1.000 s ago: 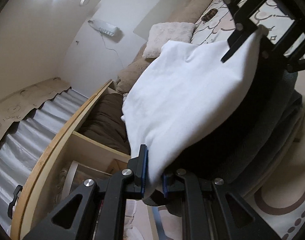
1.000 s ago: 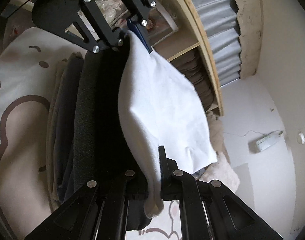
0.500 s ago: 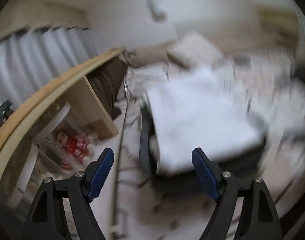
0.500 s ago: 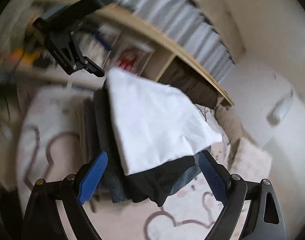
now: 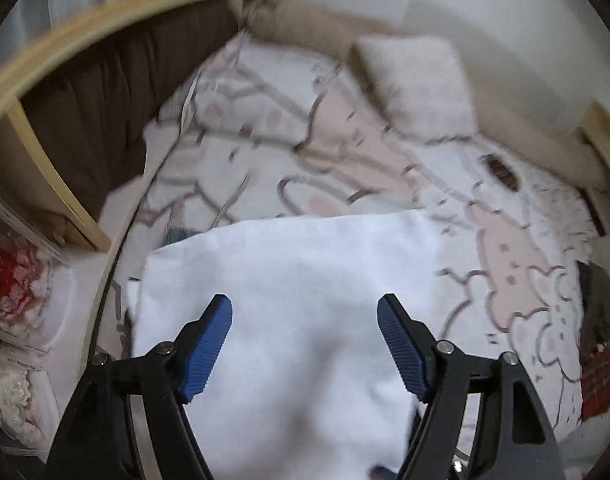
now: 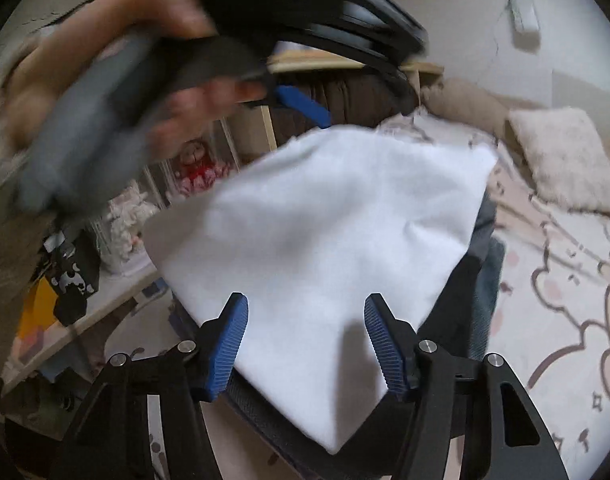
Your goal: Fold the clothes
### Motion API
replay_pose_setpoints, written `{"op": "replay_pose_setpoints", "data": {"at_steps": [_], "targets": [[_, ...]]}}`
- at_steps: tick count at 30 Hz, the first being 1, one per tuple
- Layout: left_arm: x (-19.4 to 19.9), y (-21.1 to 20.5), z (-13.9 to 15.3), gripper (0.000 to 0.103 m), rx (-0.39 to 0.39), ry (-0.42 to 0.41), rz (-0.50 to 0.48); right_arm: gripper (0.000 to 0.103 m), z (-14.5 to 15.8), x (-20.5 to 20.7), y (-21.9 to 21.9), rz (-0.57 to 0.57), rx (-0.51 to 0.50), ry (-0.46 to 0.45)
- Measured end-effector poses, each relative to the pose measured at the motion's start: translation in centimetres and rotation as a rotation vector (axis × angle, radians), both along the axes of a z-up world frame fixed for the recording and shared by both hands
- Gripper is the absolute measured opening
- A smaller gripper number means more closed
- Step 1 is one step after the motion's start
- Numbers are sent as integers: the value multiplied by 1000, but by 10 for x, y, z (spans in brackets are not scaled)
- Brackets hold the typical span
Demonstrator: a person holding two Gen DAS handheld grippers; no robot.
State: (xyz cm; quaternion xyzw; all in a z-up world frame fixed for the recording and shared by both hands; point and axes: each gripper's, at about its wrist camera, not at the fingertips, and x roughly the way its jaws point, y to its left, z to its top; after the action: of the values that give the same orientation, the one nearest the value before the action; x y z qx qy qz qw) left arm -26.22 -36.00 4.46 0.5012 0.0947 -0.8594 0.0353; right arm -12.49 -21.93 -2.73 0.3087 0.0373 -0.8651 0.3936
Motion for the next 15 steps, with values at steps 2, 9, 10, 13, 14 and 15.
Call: {"op": "replay_pose_setpoints", "data": {"at_steps": [2, 9, 10, 13, 14, 15], "targets": [[-15, -9, -24, 75, -9, -75, 29, 61, -6, -4, 0, 7, 6, -29], [-19, -21, -50, 77, -4, -92, 65, 61, -14, -13, -4, 48, 34, -22], [-16, -21, -46, 77, 8, -74, 60, 61, -15, -15, -4, 53, 32, -33], [-3, -24, -26, 77, 61, 27, 37, 61, -9, -19, 7, 90, 1, -75], [10, -28, -15, 77, 75, 79, 39, 61, -6, -22, 16, 104, -38, -99], [29, -34, -4, 77, 97, 130, 41, 61, -2, -27, 28, 110, -87, -119]]}}
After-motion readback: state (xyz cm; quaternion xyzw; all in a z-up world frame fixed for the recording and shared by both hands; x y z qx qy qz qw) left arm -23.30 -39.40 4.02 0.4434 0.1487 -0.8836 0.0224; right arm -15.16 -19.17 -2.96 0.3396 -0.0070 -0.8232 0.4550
